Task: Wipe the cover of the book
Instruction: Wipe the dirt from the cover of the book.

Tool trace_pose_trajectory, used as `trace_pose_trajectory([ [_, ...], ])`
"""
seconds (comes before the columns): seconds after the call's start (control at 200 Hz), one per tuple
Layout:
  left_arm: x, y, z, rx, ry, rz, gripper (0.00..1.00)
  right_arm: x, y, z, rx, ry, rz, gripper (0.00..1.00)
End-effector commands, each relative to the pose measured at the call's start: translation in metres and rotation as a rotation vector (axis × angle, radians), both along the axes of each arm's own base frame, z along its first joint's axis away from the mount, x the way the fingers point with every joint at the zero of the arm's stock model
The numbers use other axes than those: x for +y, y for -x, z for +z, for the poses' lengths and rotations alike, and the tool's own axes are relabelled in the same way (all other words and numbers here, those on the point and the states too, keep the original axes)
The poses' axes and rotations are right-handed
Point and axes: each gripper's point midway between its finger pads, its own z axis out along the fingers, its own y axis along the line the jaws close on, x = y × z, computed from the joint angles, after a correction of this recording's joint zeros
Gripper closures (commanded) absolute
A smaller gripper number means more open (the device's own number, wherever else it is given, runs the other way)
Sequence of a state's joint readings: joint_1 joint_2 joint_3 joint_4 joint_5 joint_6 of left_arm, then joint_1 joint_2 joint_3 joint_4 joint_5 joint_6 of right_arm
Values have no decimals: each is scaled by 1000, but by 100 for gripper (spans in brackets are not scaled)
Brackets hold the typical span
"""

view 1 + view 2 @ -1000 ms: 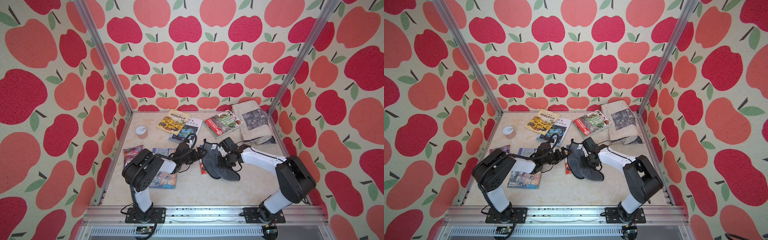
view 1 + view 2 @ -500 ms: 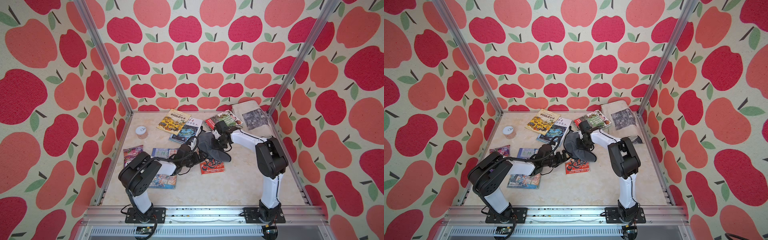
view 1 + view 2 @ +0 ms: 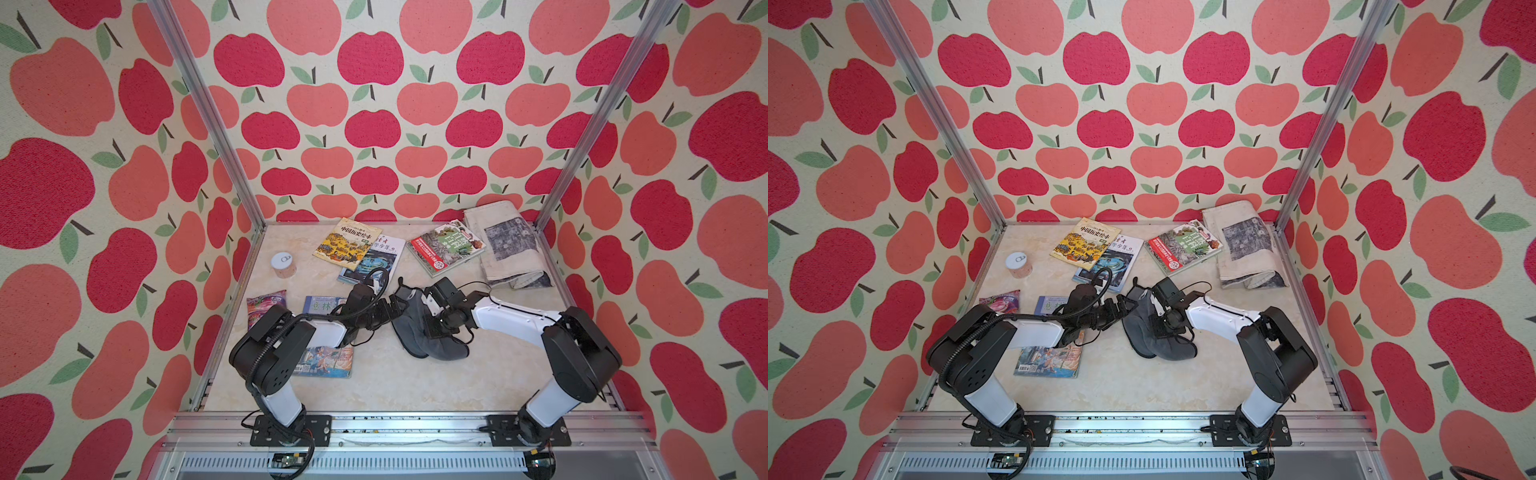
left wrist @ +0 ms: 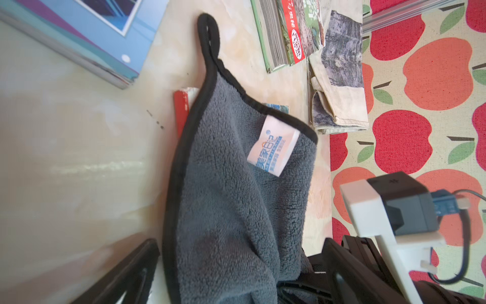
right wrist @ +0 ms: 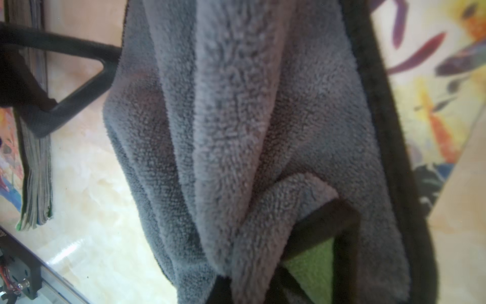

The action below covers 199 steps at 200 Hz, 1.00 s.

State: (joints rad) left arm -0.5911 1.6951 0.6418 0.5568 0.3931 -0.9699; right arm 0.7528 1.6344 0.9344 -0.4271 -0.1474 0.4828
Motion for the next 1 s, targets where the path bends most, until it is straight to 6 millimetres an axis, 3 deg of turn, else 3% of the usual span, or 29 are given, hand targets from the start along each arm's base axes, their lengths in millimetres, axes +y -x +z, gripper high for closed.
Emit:
trace_pose_trajectory([
  [0.0,4,3,2,-16,-8,-16,1,-22,11,-18,57,96,-35,100],
  [0.1,3,3,4,-19,-5,-17,1,-12,-12,-20,54,87,-35,100],
  [0.375,15,11,16,-42,-37,-1,1,23,-106,-12,33,44,-54,100],
  [0.495,23,16,22,-58,-56,12,1,33,-121,-15,49,31,-53,100],
  [0.62,30,18,23,-64,-67,25,1,41,-105,-14,54,19,-28,100],
  [0.991,38,9,19,-54,-54,45,1,24,8,-21,113,26,31,100],
])
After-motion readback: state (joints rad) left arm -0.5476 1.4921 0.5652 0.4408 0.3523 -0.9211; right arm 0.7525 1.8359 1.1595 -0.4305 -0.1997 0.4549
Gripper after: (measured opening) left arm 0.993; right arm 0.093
